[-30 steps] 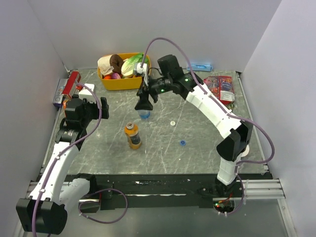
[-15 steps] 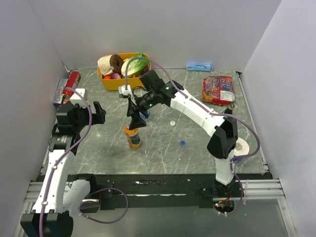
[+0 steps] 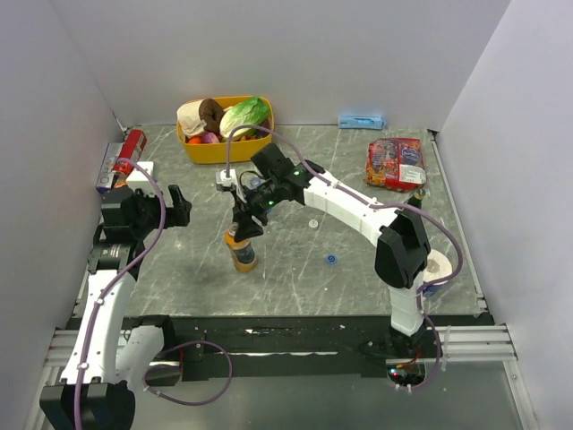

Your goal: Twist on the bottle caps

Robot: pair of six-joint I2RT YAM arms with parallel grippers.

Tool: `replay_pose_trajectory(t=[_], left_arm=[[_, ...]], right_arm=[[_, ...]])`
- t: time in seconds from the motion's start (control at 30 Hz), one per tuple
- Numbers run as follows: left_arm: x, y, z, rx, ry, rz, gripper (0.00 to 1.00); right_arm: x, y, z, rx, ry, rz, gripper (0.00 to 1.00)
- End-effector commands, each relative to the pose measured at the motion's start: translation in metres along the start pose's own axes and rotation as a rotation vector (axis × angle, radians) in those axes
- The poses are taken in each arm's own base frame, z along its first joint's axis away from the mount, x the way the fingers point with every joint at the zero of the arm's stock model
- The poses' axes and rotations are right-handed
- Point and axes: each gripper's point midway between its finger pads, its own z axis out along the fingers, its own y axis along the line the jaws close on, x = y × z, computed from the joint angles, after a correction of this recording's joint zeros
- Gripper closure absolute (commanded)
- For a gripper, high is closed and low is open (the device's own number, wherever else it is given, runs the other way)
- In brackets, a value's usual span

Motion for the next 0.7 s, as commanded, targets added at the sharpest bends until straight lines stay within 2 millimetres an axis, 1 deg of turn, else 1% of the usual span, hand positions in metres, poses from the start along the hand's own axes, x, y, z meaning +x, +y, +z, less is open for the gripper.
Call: replay_pose_trajectory(t=[0.0, 0.03, 0.07, 0.1, 0.13, 0.17, 0.23, 0.27, 0.3, 0.33, 0.37, 0.43, 0.5, 0.53, 0.57, 0.6, 0.63, 0.67], left_arm=[[-0.012, -0.008, 0.002, 0.061, -0.026, 0.041, 0.04], [-0.012, -0.013, 0.003, 0.093, -0.023, 0.06, 0.04], [-0.01, -0.028, 0.004, 0.189, -0.016, 0.084, 0.03], [-0.008, -0.034, 0.004, 0.233, -0.01, 0.116, 0.03], [-0.008, -0.041, 0.002, 0.286, -0.012, 0.161, 0.04], [-0.007, -0.057, -0.003, 0.383, -0.02, 0.184, 0.04], [-0.007, -0.074, -0.013, 0.506, -0.063, 0.285, 0.04], [-0.01, -0.082, -0.021, 0.554, -0.095, 0.325, 0.04], [-0.01, -0.094, -0.029, 0.638, -0.123, 0.371, 0.04], [-0.011, -0.098, -0.034, 0.673, -0.135, 0.389, 0.04], [-0.008, -0.102, -0.037, 0.723, -0.131, 0.397, 0.04], [-0.005, -0.108, -0.051, 0.861, -0.143, 0.399, 0.04], [-0.004, -0.108, -0.05, 0.917, -0.133, 0.364, 0.04], [-0.007, -0.108, -0.049, 0.926, -0.131, 0.364, 0.04], [-0.007, -0.107, -0.044, 0.929, -0.122, 0.359, 0.04], [-0.01, -0.108, -0.043, 0.936, -0.124, 0.358, 0.04], [-0.017, -0.107, -0.037, 0.918, -0.156, 0.388, 0.04], [-0.019, -0.108, -0.036, 0.909, -0.15, 0.355, 0.04]], right_arm=[[-0.026, 0.0, -0.01, 0.083, -0.064, -0.081, 0.58], [-0.028, -0.003, -0.014, 0.107, -0.068, -0.08, 0.63], [-0.04, -0.001, -0.024, 0.13, -0.091, -0.094, 0.67], [-0.046, -0.002, -0.03, 0.148, -0.106, -0.087, 0.73], [-0.052, -0.002, -0.039, 0.164, -0.121, -0.088, 0.76], [-0.064, -0.005, -0.057, 0.205, -0.148, -0.1, 0.79], [-0.071, -0.005, -0.075, 0.229, -0.159, -0.09, 0.8], [-0.081, -0.012, -0.092, 0.267, -0.174, -0.101, 0.81], [-0.082, -0.014, -0.099, 0.278, -0.17, -0.099, 0.82], [-0.08, -0.016, -0.105, 0.282, -0.161, -0.076, 0.82], [-0.086, -0.024, -0.117, 0.302, -0.174, -0.07, 0.83], [-0.088, -0.031, -0.126, 0.319, -0.183, -0.035, 0.84], [-0.092, -0.037, -0.134, 0.341, -0.204, -0.019, 0.85], [-0.095, -0.039, -0.136, 0.355, -0.215, -0.031, 0.86], [-0.099, -0.039, -0.137, 0.356, -0.224, -0.028, 0.87], [-0.103, -0.037, -0.137, 0.345, -0.237, -0.026, 0.87], [-0.106, -0.037, -0.137, 0.338, -0.246, -0.023, 0.88], [-0.111, -0.037, -0.138, 0.335, -0.263, -0.015, 0.89]])
